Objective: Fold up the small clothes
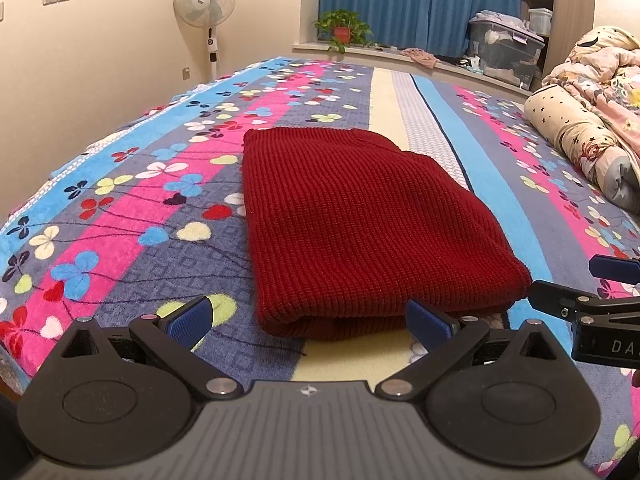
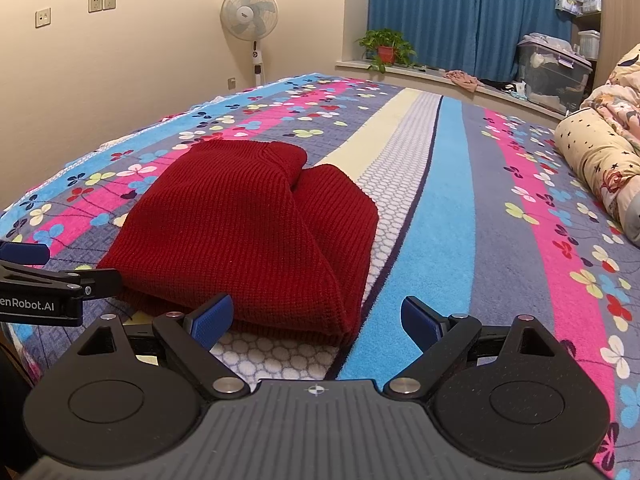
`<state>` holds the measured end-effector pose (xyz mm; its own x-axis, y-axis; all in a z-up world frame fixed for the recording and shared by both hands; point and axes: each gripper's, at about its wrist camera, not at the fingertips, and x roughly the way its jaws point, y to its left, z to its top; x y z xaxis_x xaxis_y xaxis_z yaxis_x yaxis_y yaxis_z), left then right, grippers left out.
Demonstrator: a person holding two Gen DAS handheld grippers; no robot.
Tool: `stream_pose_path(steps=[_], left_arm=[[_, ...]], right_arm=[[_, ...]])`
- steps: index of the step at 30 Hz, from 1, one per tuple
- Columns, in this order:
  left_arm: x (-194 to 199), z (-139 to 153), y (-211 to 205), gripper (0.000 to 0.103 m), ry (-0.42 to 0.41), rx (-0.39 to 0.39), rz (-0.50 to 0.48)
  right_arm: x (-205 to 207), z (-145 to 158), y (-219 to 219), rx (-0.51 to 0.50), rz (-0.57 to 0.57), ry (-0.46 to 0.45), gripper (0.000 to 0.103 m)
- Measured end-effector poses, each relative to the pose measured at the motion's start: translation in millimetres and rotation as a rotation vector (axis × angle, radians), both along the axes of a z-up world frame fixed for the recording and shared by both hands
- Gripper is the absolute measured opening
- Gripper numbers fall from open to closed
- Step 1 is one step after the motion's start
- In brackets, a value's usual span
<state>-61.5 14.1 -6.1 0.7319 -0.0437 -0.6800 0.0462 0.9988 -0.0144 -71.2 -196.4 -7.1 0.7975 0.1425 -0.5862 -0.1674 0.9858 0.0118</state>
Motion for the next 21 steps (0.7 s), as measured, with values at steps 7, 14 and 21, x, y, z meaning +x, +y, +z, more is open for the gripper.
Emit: stream_pose_path(steps=[7,14,21], left_arm=[[-0.1,0.1,-0.3,0.103,-0.002,-0.001,-0.002],[0.0,0.0,-0.1,0.103,-0.006,-0.001,-0.007],[1.0,0.3,-0.3,0.103,-0.009,0.001,-0.012]], right_arm=[[0.0,0.1,0.4,0.000,0.000,0.000,0.091],[0.3,-1.1,0.1,-0.001,0.005,0.002,0.091],[0.4,-1.2,-0.2,-0.001,0.005,0.003,0.091]])
